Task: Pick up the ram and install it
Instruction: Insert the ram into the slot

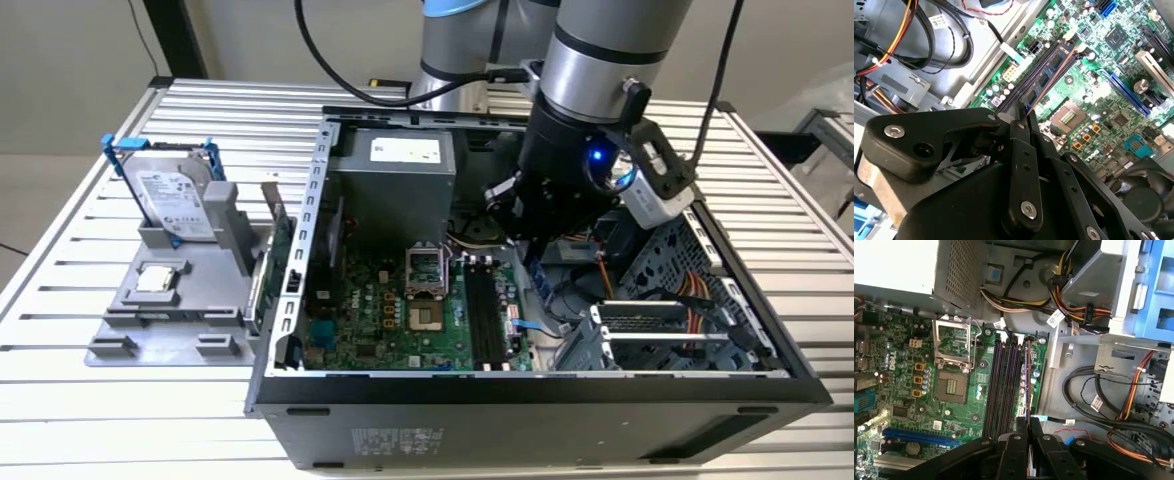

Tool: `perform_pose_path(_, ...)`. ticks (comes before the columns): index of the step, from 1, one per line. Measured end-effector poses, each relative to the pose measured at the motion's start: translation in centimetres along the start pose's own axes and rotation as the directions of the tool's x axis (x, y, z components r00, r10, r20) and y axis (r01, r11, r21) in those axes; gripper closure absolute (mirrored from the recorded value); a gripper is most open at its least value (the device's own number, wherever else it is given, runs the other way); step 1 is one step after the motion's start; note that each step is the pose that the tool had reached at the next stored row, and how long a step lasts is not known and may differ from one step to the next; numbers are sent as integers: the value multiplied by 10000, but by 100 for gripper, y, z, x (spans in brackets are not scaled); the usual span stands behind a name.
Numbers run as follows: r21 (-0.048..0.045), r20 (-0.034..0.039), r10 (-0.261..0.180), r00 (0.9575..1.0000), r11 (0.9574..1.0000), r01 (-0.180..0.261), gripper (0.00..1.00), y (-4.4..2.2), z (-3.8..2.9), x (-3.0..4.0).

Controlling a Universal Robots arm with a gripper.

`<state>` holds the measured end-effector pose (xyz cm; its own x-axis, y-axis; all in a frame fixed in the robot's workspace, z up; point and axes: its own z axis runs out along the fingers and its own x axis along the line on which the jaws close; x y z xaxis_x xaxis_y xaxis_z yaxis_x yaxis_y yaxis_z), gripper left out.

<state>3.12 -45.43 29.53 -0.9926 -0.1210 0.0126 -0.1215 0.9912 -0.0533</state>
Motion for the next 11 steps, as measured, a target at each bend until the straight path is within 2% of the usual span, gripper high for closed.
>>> perform_pose_path(6,-9,-33,639,9980,9980,-639,100,2,26,0)
perform_pose_path(11,-12,-47,975,9952,9952,-975,100,3,48,0)
